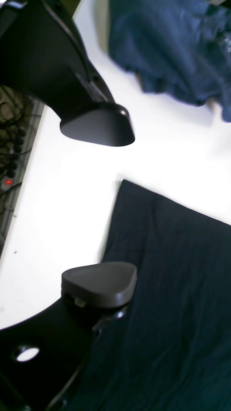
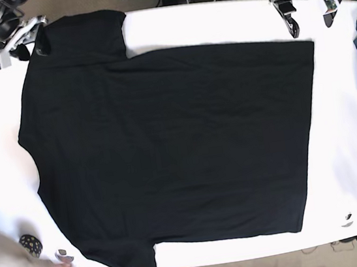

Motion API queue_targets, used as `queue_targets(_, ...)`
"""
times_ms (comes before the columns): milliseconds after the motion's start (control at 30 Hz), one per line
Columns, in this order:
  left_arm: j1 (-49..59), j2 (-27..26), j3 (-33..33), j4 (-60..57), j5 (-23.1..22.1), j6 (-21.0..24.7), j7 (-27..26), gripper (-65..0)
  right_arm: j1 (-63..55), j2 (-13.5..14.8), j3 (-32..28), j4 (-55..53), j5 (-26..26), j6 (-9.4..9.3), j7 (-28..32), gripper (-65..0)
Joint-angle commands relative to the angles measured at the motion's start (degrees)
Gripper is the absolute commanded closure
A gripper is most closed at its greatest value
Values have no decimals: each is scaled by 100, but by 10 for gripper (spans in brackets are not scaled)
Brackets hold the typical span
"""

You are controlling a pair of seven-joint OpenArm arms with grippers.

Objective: Fold the T-shirt properly
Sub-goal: 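Lower both grippers to the collar-side corners of the black T-shirt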

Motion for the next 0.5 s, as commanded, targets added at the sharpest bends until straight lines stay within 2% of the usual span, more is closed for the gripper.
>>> queue_targets(0, -135, -24, -22, 88, -22, -306, 58, -528, 287, 31, 352, -141, 95, 47, -432, -358)
queue_targets(133, -329, -15, -22, 79, -31, -807, 163, -526, 744, 66, 660, -668, 95, 47, -1021, -358)
queue_targets(233, -469, 29, -13, 79, -31, -860, 172, -526, 973, 75, 713, -1002, 95, 47, -1232, -358)
queue_targets(367, -619, 144, -13, 79, -31, -904, 190, -526, 1017, 224, 686, -1389, 157, 47, -1276, -358)
queue_targets(467, -671, 161, -13, 79, -31, -904, 497, -526, 1175, 242, 686, -1749, 157, 47, -1285, -358)
